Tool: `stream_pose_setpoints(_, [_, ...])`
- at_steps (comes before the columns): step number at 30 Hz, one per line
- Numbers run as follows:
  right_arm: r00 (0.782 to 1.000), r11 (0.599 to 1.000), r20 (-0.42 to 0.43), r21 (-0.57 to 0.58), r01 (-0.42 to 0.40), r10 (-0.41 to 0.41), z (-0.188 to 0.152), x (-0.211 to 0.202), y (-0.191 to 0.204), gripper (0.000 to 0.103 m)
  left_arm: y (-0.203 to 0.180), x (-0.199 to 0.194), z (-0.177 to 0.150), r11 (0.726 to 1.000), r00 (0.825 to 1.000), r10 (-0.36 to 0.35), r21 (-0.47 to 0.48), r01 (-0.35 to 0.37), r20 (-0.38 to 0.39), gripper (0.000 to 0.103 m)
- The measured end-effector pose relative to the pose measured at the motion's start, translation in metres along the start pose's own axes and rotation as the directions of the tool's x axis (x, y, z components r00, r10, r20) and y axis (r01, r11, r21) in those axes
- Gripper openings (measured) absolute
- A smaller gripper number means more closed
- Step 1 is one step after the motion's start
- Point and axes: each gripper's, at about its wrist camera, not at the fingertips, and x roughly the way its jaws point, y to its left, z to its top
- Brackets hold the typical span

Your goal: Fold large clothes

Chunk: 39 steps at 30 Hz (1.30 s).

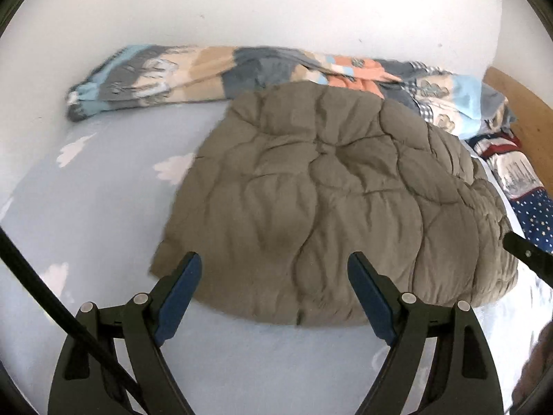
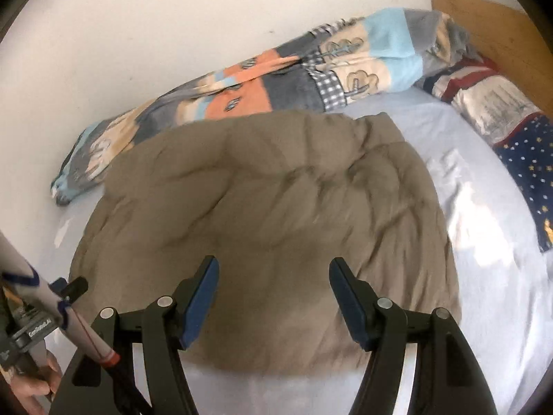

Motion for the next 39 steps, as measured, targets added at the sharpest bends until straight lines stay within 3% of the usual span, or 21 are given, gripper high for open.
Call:
stream_pose_setpoints(3, [0.999,1.0,0.043,0.007,0.019,-0.019,-0.017,-0.018,0.018,0.071,0.004,0.0,-0.005,0.998,0.997,0.06,0.014,-0.061,0.044,0.086])
stream_pose_setpoints(8, [0.997,0.999,0.069,-0.044,0.027,-0.024,-0.021,-0.001,0.028,0.071,0.008,0.025,-0.001,0.999,0.999,0.036,-0.007,-0.036,0.024,0.086])
stream_pose_setpoints(13, [1.0,1.0,-0.018,-0.018,0.013,-0.013,-0.019,0.04,0.022,0.071,0.0,0.068,0.003,0.997,0.994,0.067,0.034,-0.064,-0.087,0.088])
stream_pose_setpoints(16, [0.995,0.998,-0.09,-0.045,0.036,-0.04,-0.022,0.063,0.027,0.072,-0.004,0.075,0.003,0.995,0.989,0.09,0.054,-0.084,-0.114,0.089])
stream_pose_setpoints(21, [0.986,0.997,-0.156,-0.057,0.045,-0.054,-0.022,0.083,0.026,0.074,0.005,0.082,0.005,0.999,0.985,0.047,0.023,-0.044,-0.166,0.09])
stream_pose_setpoints(25, [0.987,0.998,-0.154,-0.044,0.036,-0.042,-0.02,0.079,0.023,0.074,0.007,0.067,0.008,0.999,0.991,0.038,-0.007,-0.04,-0.129,0.09])
stream_pose_setpoints(27, [0.99,1.0,-0.14,-0.016,0.017,-0.019,-0.017,0.068,0.019,0.074,0.009,0.053,0.012,1.0,0.996,0.008,-0.024,-0.01,-0.086,0.09])
stream_pose_setpoints(29, [0.995,1.0,-0.098,0.024,-0.014,0.016,-0.009,0.05,0.011,0.074,0.013,0.039,0.016,0.999,0.999,0.028,-0.025,-0.028,-0.028,0.09])
stream_pose_setpoints(33, [0.996,0.995,-0.023,0.039,0.09,-0.089,0.004,0.025,-0.015,0.074,0.02,0.035,0.018,0.996,0.996,0.088,-0.006,-0.088,-0.001,0.09])
stream_pose_setpoints(39, [0.981,0.978,-0.088,0.108,0.181,-0.172,-0.003,0.03,-0.068,0.07,0.026,0.05,0.015,0.994,0.992,0.108,-0.022,-0.11,-0.061,0.09])
